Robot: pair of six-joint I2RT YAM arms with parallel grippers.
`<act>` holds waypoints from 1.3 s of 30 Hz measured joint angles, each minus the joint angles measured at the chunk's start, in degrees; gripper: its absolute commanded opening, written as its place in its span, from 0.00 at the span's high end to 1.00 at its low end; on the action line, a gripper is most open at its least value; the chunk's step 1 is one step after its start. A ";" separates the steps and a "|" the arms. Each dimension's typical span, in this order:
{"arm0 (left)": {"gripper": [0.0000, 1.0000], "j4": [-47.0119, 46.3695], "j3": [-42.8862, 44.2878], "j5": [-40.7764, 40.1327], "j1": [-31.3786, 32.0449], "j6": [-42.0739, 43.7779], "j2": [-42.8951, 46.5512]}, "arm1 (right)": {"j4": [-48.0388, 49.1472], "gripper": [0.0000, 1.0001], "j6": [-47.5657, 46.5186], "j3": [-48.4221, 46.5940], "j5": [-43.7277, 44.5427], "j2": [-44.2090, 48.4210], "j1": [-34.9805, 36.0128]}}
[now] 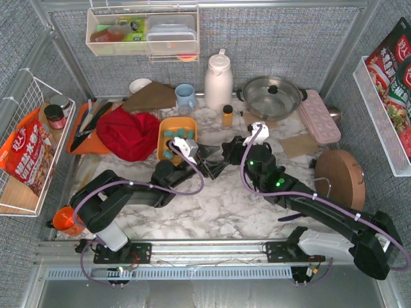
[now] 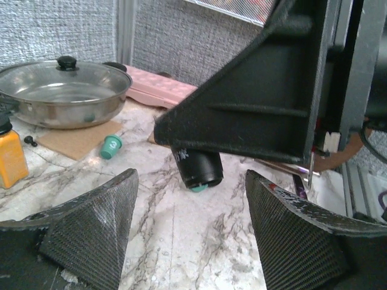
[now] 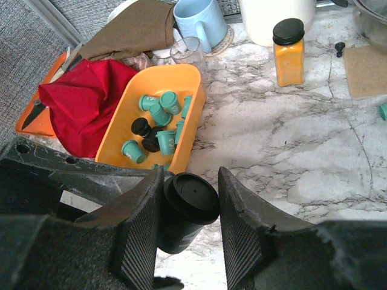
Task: Mix the coffee capsules in the storage basket
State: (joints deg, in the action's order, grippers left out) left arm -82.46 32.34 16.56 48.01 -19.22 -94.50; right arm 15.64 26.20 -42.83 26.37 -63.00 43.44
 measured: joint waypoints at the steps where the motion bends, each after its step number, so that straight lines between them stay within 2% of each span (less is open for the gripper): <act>1: 0.21 -0.59 0.00 -0.66 0.22 -0.31 -0.17 | 0.02 0.73 0.00 0.07 0.09 0.00 0.11; 10: 0.25 -3.15 0.52 -5.64 0.63 -0.31 -1.07 | 0.39 0.73 0.09 0.37 0.68 0.13 1.09; 22: 0.33 -2.60 2.69 -3.32 1.07 -0.28 -2.60 | 1.51 0.73 2.21 0.33 0.57 -0.39 1.18; 27: 0.52 -2.56 2.91 -2.27 1.14 -0.28 -2.80 | 1.57 0.72 2.64 0.33 0.28 -0.44 1.18; 29: 0.61 -2.54 2.91 -2.29 1.25 -0.22 -2.80 | 1.25 0.67 2.84 0.22 0.15 -0.44 1.20; 32: 0.67 -2.51 2.91 -2.19 1.25 -0.07 -2.78 | 1.18 0.56 3.04 -0.04 0.37 -0.44 1.18; 36: 0.69 -2.51 2.91 -2.10 1.25 0.22 -2.78 | -0.20 0.42 3.26 -0.83 0.31 -0.52 1.18; 39: 0.70 -2.51 2.75 -2.71 1.25 0.33 -2.78 | -1.51 0.34 3.23 -1.68 -0.22 -0.52 1.25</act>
State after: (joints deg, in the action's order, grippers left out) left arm -84.97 35.09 13.85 49.25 -18.90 -97.27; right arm 14.13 29.43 -44.51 26.15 -63.53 44.69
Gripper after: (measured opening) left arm 0.387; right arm 0.600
